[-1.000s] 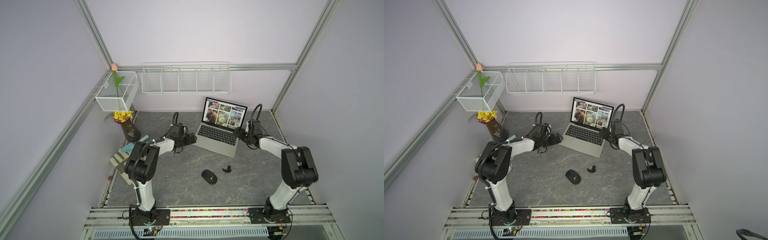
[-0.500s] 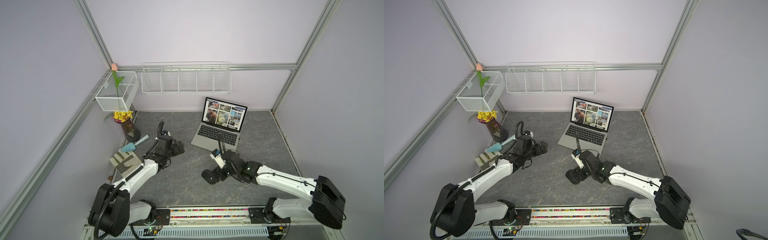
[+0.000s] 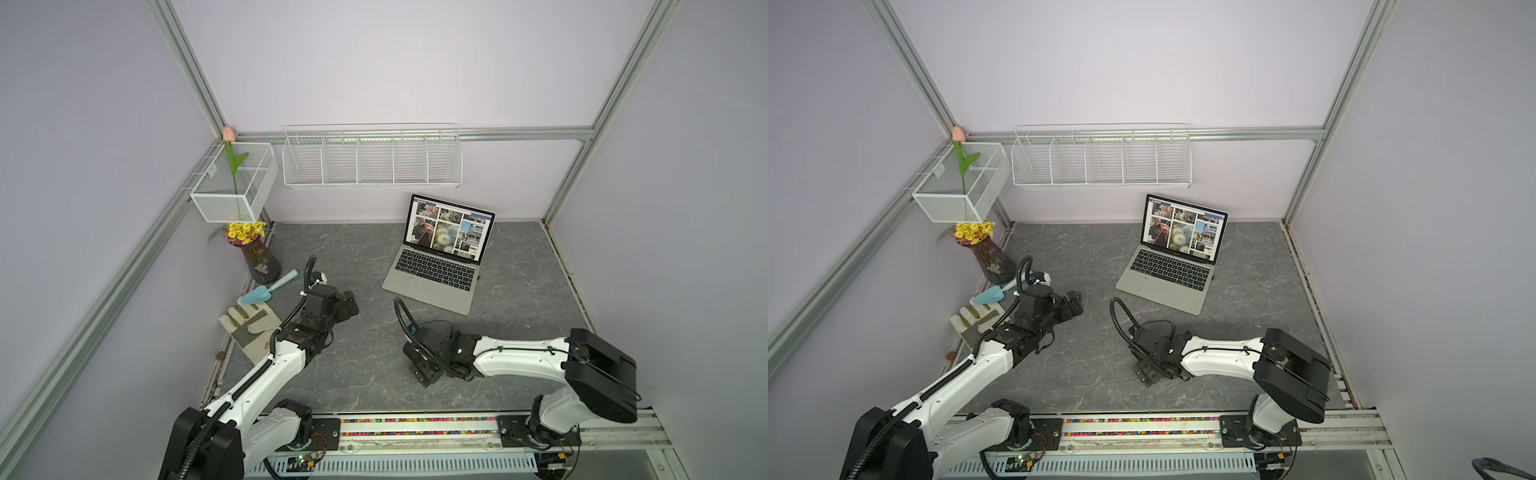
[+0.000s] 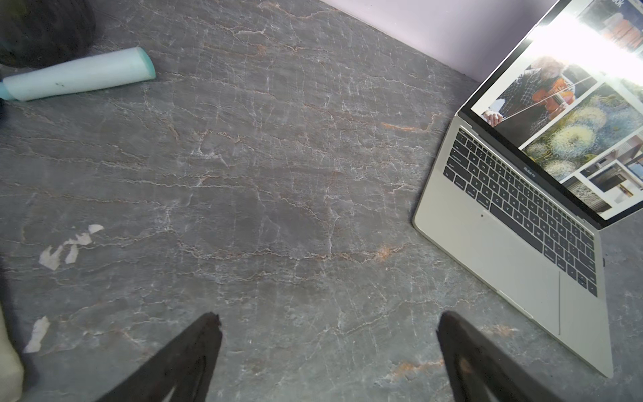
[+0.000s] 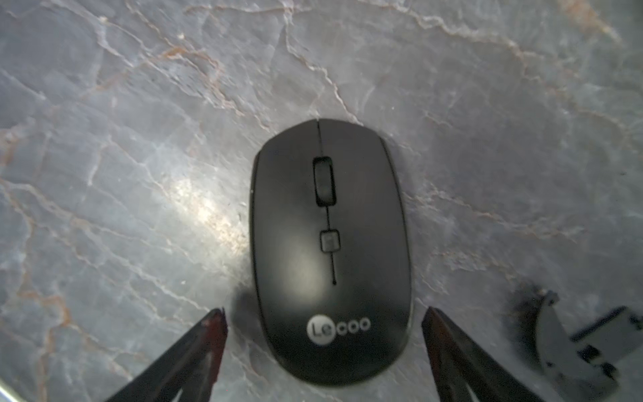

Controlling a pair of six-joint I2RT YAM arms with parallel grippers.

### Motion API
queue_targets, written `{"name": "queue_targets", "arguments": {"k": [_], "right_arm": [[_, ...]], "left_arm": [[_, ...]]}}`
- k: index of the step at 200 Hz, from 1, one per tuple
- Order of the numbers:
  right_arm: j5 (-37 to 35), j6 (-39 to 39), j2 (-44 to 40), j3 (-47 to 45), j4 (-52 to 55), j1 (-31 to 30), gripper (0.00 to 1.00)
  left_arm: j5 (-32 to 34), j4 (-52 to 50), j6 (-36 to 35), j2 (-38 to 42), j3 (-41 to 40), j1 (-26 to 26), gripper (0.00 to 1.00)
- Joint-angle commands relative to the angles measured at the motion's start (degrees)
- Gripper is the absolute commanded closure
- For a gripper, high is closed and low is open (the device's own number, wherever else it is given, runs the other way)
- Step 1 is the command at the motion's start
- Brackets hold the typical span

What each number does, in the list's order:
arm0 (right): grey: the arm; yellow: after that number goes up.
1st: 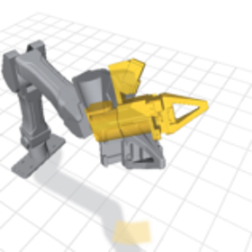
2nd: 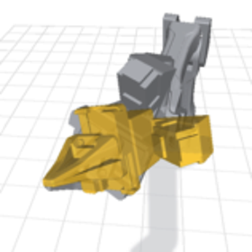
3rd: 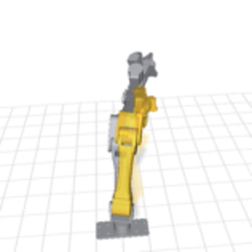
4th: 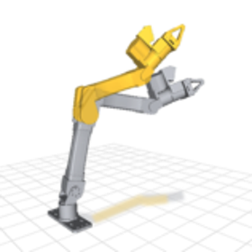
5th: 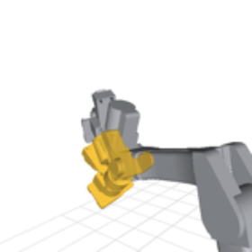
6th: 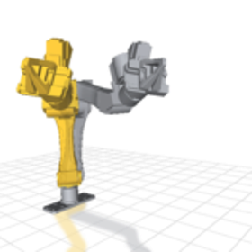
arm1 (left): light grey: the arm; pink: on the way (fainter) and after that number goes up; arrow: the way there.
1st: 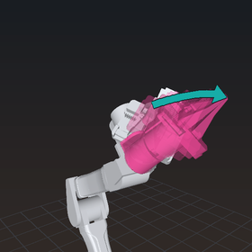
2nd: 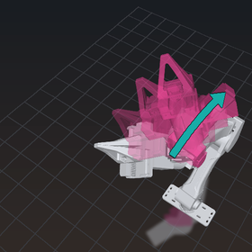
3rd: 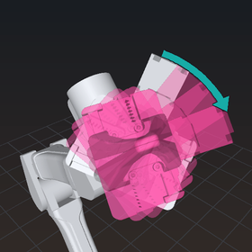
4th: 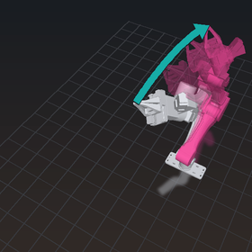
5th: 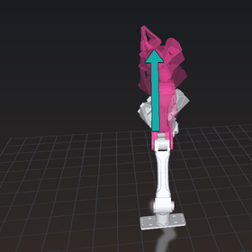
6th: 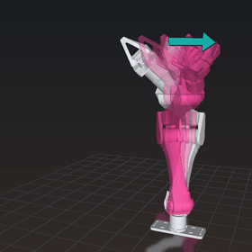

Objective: Insert the wireless mouse receiver into the laptop
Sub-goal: Pick up the mouse from the center of the board.

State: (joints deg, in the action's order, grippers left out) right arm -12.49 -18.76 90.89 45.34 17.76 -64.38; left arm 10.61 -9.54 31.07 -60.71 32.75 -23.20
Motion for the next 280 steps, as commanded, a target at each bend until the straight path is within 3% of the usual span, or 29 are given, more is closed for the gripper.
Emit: {"name": "queue_targets", "arguments": {"k": [1,14,56,71,98,123,160,186,198,212,230,241,260,280], "right_arm": [[0.5,0.0,1.3,0.2,-0.9,-0.7,0.09],[0.5,0.5,1.4,-0.2,-1.4,-0.8,0.19],[1.6,3.5,2.6,1.0,-3.3,0.9,0.37],[1.7,3.7,3.9,2.7,-2.7,2.5,0.35],[2.5,4.9,5.4,4.6,-3.1,3.5,0.22],[2.3,3.2,6.2,4.7,-3.3,3.4,0.19],[-0.9,1.4,5.0,4.2,-1.5,2.6,0.39],[0.8,7.5,0.8,4.1,-1.1,4.7,0.54],[2.7,13.3,-1.9,4.7,0.0,7.6,0.63],[8.7,21.6,-5.6,8.4,1.4,13.4,0.68],[24.4,35.5,-8.8,16.0,8.9,24.3,0.68],[30.5,43.3,-8.8,23.5,16.6,30.4,0.71],[34.3,52.7,-7.0,37.0,28.9,37.4,0.72],[39.4,62.1,-3.7,51.4,44.4,40.6,0.72]], "left_arm": [[-0.4,3.4,0.3,0.3,0.2,0.0,0.01],[-1.4,5.9,-0.6,-0.2,0.8,0.0,0.01],[-5.3,20.1,-3.2,-1.9,2.1,0.0,0.01],[-5.7,24.0,-5.1,-2.8,3.5,0.0,0.01],[-5.9,24.3,-8.7,-4.6,7.1,0.0,0.01],[-6.0,21.6,-10.3,-5.4,8.7,0.0,0.01],[-5.6,22.0,-10.9,-4.3,6.8,0.0,0.01],[-9.7,27.5,-15.5,-3.1,4.8,0.0,0.01],[-15.1,32.6,-19.7,-2.1,3.9,0.0,0.01],[-26.0,41.5,-27.9,-1.1,2.0,0.0,0.01],[-37.6,56.0,-42.5,-1.0,-0.9,-1.2,0.01],[-40.5,60.7,-46.0,-1.7,0.4,-1.4,0.01],[-51.6,49.1,-60.7,-2.1,9.7,-2.0,0.0],[-53.2,34.1,-80.0,-2.1,17.3,-7.3,0.01]]}}
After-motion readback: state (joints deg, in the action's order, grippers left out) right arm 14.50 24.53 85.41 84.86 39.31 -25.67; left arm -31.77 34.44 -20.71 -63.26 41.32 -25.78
